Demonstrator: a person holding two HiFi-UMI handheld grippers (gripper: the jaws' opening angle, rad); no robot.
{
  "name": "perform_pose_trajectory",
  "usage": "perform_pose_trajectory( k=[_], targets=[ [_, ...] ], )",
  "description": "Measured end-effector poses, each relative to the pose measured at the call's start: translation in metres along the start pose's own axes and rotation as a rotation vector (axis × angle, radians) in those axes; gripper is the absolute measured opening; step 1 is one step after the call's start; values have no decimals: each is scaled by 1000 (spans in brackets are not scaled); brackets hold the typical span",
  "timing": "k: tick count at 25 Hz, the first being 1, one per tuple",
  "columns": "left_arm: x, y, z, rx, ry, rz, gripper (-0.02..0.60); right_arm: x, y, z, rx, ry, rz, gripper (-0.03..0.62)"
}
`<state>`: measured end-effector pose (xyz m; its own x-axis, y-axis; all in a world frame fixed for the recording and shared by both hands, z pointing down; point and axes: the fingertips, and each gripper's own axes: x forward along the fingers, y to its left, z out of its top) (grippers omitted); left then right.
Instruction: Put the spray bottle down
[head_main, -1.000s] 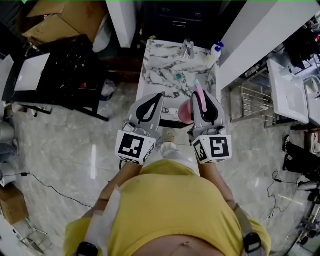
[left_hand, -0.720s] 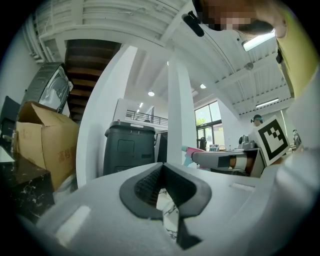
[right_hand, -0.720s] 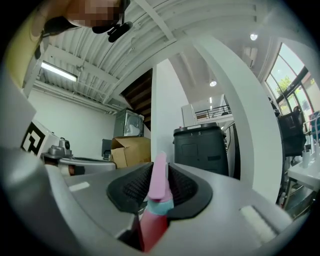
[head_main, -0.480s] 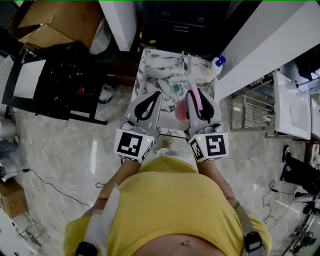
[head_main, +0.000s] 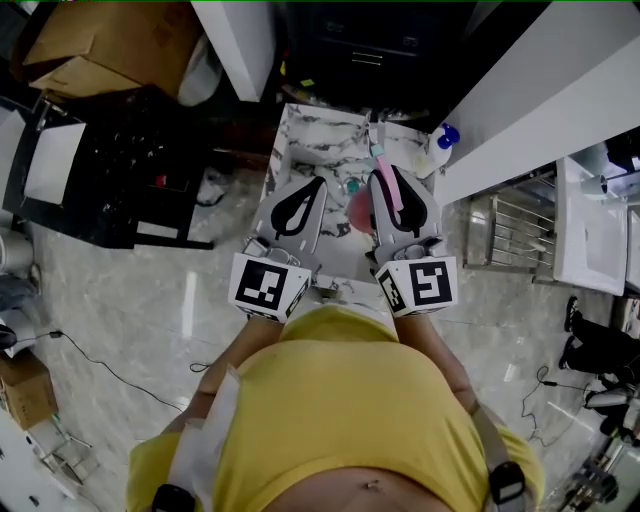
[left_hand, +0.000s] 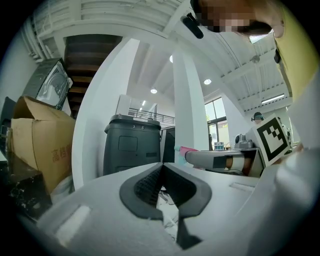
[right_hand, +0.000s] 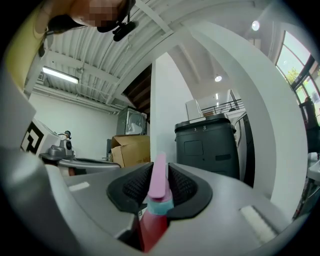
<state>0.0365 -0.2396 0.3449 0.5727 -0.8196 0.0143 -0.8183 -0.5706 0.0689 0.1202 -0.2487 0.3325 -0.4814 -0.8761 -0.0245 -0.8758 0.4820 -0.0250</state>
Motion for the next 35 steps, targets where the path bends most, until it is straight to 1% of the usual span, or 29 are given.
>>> perform_pose_trajectory(
  k=[5,8,12,20,23,27,31,33,35],
  targets=[
    [20,16,3,4,8,-20,5,25,-10,-3,-11,4,-25,92],
    [34,26,1,5,34,-38,5,44,-16,-8,-16,14,-47,92],
    [52,42,-3,10,46,-60,6,71,-22,-17,-33,23,-64,92],
    [78,71,-28,-6,90,-79,5,119,-21,-45,-22,40,-71,91],
    [83,80,-39,-17,109,-83,5,134,-21,-57,-43,48,-88,91],
    [92,92,-53,-24,126,-84,5,154,-29,-78,-41,73,-125,91],
    [101,104,-62,-30,136,-82,5,174,-23,-78,-57,62,-140,91],
    [105,109,-66,-33,139,-80,5,180,-24,-87,-78,76,-147,91],
    [108,113,-70,-36,146,-78,5,185,-26,-95,-77,86,-163,91]
  ],
)
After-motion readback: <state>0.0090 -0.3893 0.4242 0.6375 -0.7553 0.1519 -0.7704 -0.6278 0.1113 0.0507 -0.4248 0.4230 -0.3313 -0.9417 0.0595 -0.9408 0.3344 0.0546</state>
